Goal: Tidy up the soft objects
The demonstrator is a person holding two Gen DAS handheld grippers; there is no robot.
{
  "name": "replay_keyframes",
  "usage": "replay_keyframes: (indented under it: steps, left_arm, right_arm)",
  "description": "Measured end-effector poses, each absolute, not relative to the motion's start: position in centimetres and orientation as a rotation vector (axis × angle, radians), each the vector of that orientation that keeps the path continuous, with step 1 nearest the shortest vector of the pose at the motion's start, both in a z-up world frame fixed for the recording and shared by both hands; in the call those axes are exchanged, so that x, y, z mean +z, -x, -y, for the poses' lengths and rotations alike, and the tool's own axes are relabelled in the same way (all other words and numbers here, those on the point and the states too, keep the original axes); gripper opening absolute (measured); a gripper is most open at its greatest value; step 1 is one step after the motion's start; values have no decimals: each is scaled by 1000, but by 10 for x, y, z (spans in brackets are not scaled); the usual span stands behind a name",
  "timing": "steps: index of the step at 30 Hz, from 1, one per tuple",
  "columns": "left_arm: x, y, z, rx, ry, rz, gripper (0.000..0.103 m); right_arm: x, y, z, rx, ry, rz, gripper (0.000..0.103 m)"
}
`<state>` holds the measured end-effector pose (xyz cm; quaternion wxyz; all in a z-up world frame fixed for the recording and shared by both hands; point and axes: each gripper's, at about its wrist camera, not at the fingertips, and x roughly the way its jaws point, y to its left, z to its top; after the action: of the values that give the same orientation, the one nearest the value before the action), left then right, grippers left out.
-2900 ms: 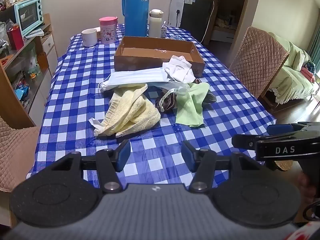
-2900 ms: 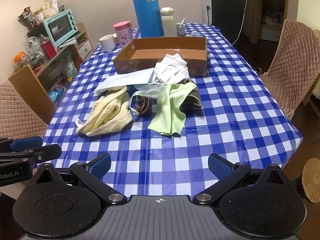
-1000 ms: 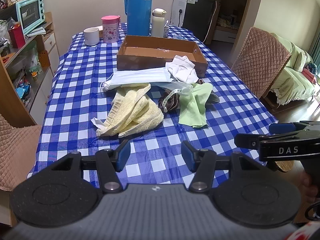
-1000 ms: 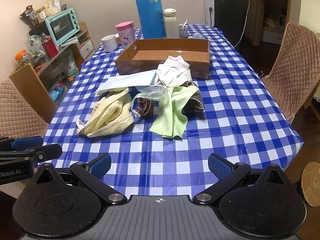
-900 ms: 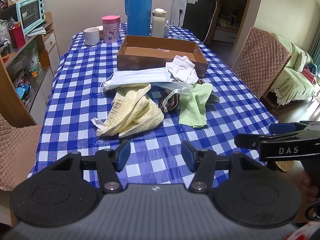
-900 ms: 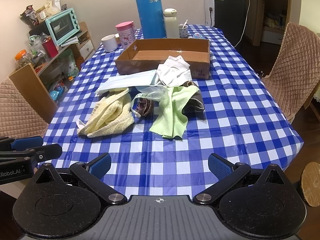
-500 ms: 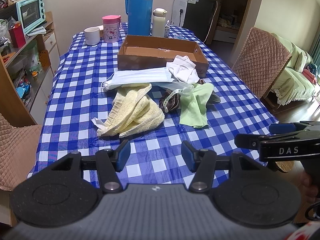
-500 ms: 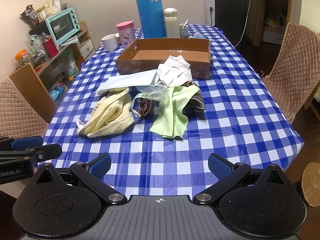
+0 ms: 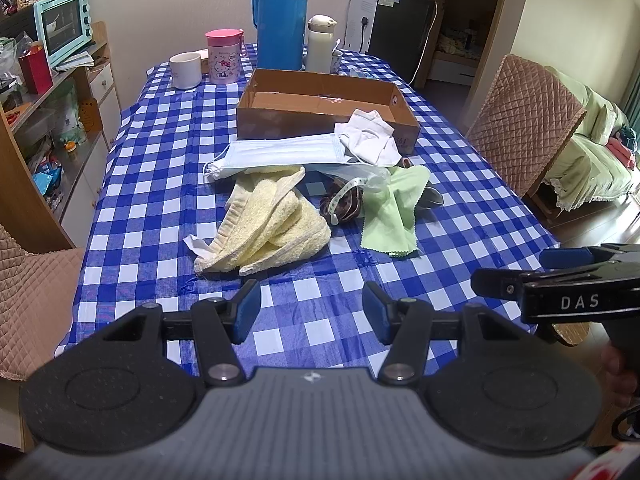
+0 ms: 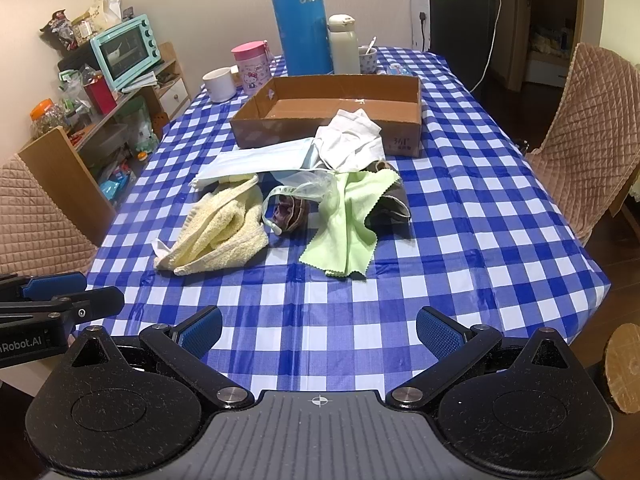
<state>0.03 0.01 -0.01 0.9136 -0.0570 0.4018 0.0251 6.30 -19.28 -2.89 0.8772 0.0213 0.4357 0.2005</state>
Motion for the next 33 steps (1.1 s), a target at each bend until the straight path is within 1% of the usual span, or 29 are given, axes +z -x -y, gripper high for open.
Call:
replay_keyframes:
  steps: [14, 33]
  left_arm:
    - [-1, -1, -12, 59, 119, -837, 54]
    - [-31, -56, -12, 85, 43, -831, 53]
  right_arm:
    - [-40, -78, 198, 423, -63, -906, 103]
    - [-58, -120, 206, 452, -96, -840, 103]
